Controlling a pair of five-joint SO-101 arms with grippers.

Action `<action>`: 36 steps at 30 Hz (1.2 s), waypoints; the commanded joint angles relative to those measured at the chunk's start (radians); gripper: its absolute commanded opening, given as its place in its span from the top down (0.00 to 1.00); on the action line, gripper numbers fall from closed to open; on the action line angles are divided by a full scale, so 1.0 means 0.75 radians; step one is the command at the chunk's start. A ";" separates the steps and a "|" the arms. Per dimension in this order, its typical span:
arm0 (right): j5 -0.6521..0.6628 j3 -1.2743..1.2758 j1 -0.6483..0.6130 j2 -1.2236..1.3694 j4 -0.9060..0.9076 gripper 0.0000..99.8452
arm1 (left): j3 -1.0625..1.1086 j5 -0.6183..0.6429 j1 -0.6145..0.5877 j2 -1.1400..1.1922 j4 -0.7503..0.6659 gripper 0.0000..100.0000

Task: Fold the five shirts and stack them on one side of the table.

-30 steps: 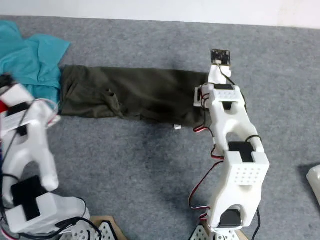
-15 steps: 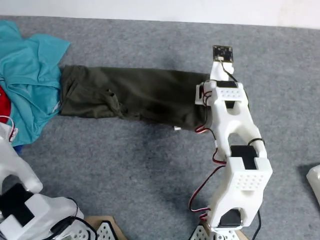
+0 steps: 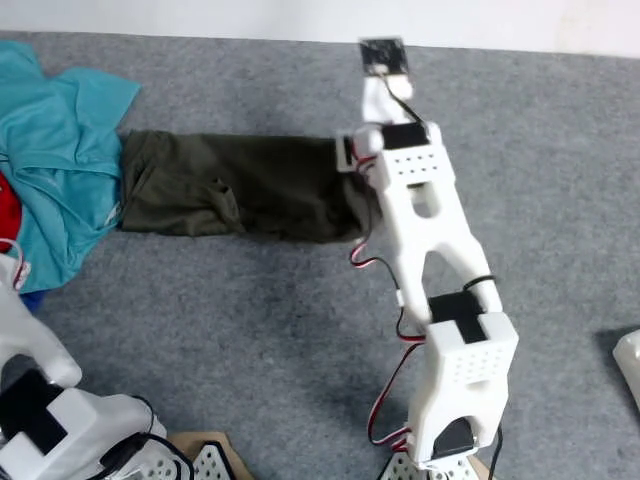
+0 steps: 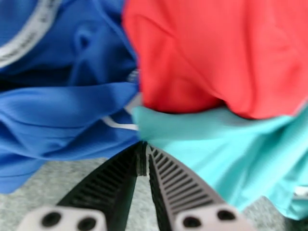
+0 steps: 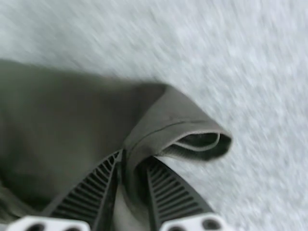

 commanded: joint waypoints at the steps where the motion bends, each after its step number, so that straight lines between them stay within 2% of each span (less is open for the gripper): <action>1: 0.025 -0.183 -0.095 -0.083 0.007 0.99 | 0.011 0.006 -0.052 -0.003 -0.023 0.99; 8: 0.162 -0.263 -0.296 -0.079 -0.093 0.99 | 0.103 0.006 -0.056 -0.003 -0.143 0.99; 15: 0.276 -0.265 -0.502 -0.077 -0.289 0.99 | 0.118 0.006 -0.056 -0.003 -0.143 0.99; 20: 0.319 -0.257 -0.580 -0.060 -0.465 0.99 | 0.126 0.006 -0.054 -0.003 -0.139 0.99; 27: 0.317 -0.414 -0.678 0.238 -0.668 0.99 | 0.140 0.006 -0.054 -0.003 -0.143 0.99; 32: 0.311 -0.623 -0.735 0.433 -0.654 0.98 | 0.142 0.006 -0.050 -0.003 -0.143 0.99; 34: 0.305 -0.684 -0.746 0.451 -0.537 0.92 | 0.142 0.006 -0.050 -0.003 -0.143 0.99; 36: 0.219 -0.758 -0.746 0.451 -0.390 0.82 | 0.142 0.006 -0.050 -0.001 -0.143 0.99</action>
